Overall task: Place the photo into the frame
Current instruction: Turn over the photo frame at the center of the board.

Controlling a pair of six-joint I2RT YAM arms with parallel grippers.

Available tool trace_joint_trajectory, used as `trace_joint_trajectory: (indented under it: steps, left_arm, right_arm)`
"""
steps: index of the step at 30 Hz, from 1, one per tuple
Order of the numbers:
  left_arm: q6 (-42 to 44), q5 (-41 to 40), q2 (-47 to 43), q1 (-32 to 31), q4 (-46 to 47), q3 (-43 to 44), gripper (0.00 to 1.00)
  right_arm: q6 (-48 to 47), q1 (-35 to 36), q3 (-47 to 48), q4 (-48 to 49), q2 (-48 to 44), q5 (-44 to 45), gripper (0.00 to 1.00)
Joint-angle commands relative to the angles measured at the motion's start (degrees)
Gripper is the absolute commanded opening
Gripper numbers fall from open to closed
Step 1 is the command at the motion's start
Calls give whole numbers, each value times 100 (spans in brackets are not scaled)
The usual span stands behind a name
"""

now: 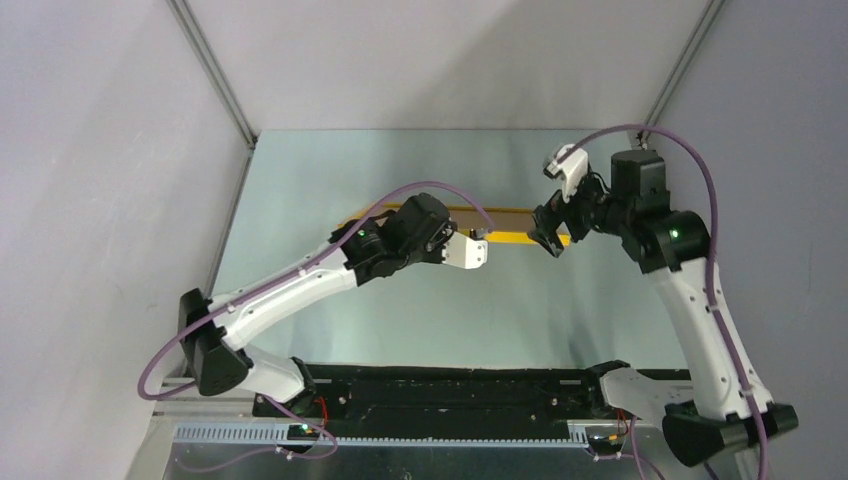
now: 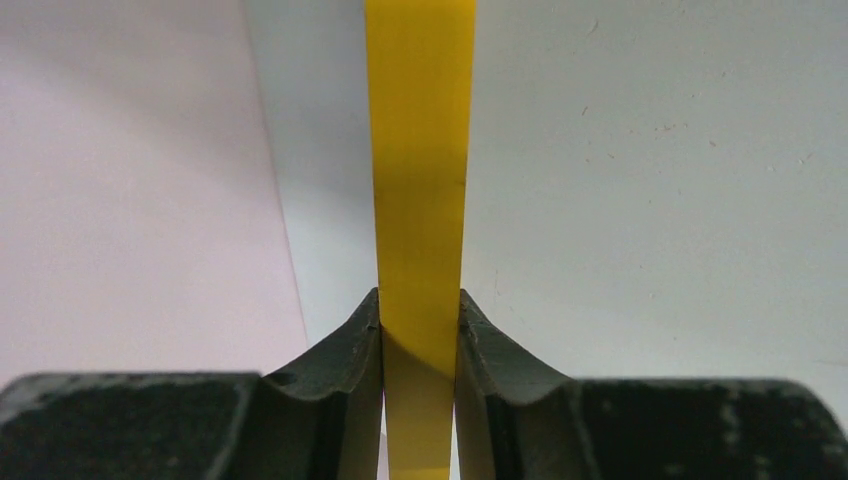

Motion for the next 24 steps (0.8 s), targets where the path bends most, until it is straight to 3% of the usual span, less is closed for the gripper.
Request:
trace_joint_trajectory:
  steps: [1, 7, 16, 24]
  left_arm:
    - [161, 216, -577, 9, -547, 618, 0]
    - [217, 396, -631, 4, -1142, 967, 0]
    - [334, 383, -715, 9, -1474, 1182, 0]
    - [479, 269, -649, 17, -1684, 1426, 0]
  right_arm:
    - [144, 352, -172, 417, -574, 169, 99]
    - [-266, 1173, -149, 56, -785, 655, 99]
    - [-582, 1893, 506, -499, -392, 1026, 95]
    - [-737, 2189, 549, -791, -290, 1104, 92]
